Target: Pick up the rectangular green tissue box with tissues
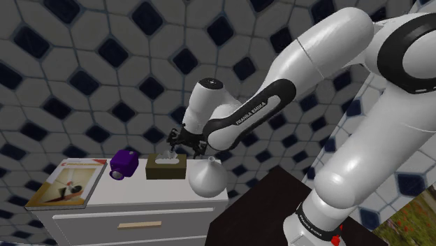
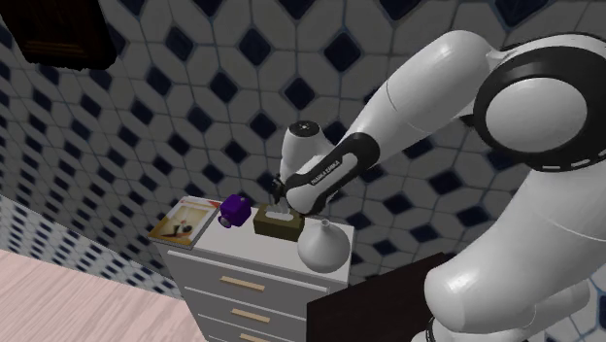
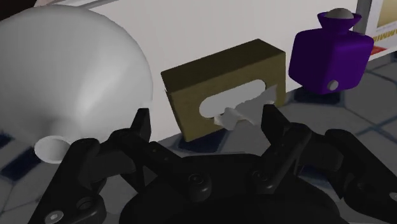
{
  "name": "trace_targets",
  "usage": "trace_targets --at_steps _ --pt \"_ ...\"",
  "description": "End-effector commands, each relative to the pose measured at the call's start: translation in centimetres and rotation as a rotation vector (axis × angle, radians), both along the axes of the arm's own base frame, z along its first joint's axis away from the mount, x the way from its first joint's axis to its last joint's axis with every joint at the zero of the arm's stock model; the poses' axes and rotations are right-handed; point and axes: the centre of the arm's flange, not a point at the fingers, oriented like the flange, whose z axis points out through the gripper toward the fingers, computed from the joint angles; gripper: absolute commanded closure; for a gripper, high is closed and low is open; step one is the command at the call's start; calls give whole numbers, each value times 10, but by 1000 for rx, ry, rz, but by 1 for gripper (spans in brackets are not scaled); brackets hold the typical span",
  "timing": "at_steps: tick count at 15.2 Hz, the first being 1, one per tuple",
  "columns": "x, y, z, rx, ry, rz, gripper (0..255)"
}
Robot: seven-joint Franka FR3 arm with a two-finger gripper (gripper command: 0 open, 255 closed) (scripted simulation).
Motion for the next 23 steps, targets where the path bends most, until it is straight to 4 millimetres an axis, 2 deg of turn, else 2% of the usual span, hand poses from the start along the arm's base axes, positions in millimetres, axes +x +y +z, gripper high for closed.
trace_targets --at_steps 1,10,11,18,20,21,23 --pt "16 15 -15 10 -29 -55 0" --pt "103 53 -69 38 -137 -290 0" --pt "104 53 -70 39 -138 -293 0" --pt "104 53 -110 39 -138 -293 0" --pt "104 53 -110 39 -138 -293 0" --pt "105 53 -110 39 -138 -293 255" --pt "105 53 -110 39 -138 -293 255"
